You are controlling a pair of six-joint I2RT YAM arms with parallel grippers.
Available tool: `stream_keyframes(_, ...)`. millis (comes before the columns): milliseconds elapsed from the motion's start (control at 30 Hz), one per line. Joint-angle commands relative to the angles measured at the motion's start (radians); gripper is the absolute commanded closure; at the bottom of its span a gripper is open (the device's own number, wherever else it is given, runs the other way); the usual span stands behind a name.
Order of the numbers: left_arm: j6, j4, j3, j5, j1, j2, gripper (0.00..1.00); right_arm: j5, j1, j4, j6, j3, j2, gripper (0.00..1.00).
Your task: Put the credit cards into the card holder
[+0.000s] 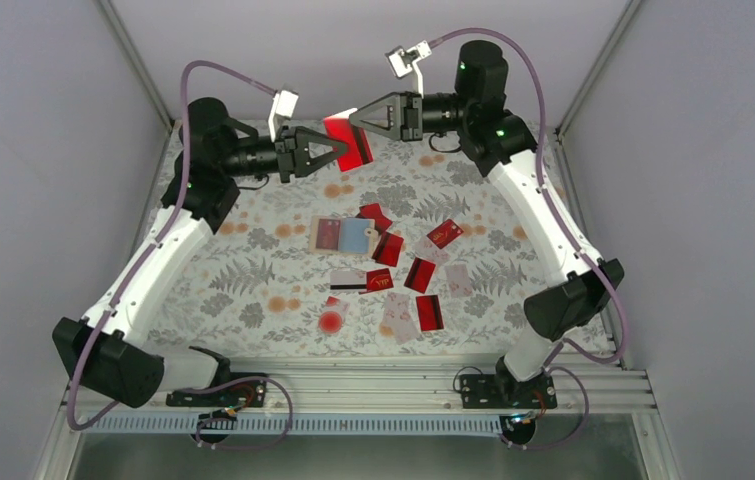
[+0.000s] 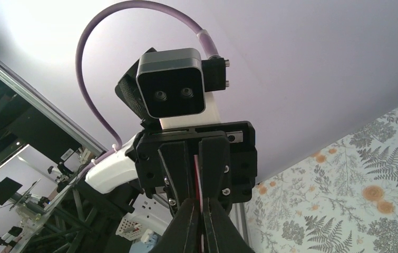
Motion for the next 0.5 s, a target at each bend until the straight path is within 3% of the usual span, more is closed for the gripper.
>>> stream_keyframes(0, -0.017, 0.06, 0.002, 0.01, -0.002, -0.003, 0.97, 0.02, 0.01, 0.045, 0.022, 0.028, 0.004, 0.96)
stream_keyframes(167, 0.005, 0.012, 0.008, -0.026, -0.002, -0.012, 0.98, 0.02, 0.011, 0.061, 0.022, 0.028, 0.001, 0.96)
stream_keyframes(267, 0.069, -0.153, 0.074, -0.085, 0.005, 0.01, 0.98, 0.034, 0.009, -0.02, -0.043, 0.045, -0.004, 0.96)
stream_keyframes(300, 0.106, -0.235, 0.106, -0.108, 0.008, 0.022, 0.98, 0.062, 0.005, -0.092, -0.086, 0.063, 0.0, 0.89)
stream_keyframes(367, 0.212, -0.407, 0.171, -0.151, 0.023, 0.057, 0.98, 0.142, -0.004, -0.225, -0.165, 0.069, 0.004, 0.6)
stream_keyframes(400, 0.291, -0.505, 0.206, -0.193, 0.028, 0.076, 0.98, 0.203, -0.009, -0.287, -0.191, 0.055, 0.002, 0.52)
stream_keyframes(467, 0.399, -0.667, 0.243, -0.297, 0.036, 0.114, 0.98, 0.379, -0.012, -0.372, -0.217, -0.009, -0.015, 0.49)
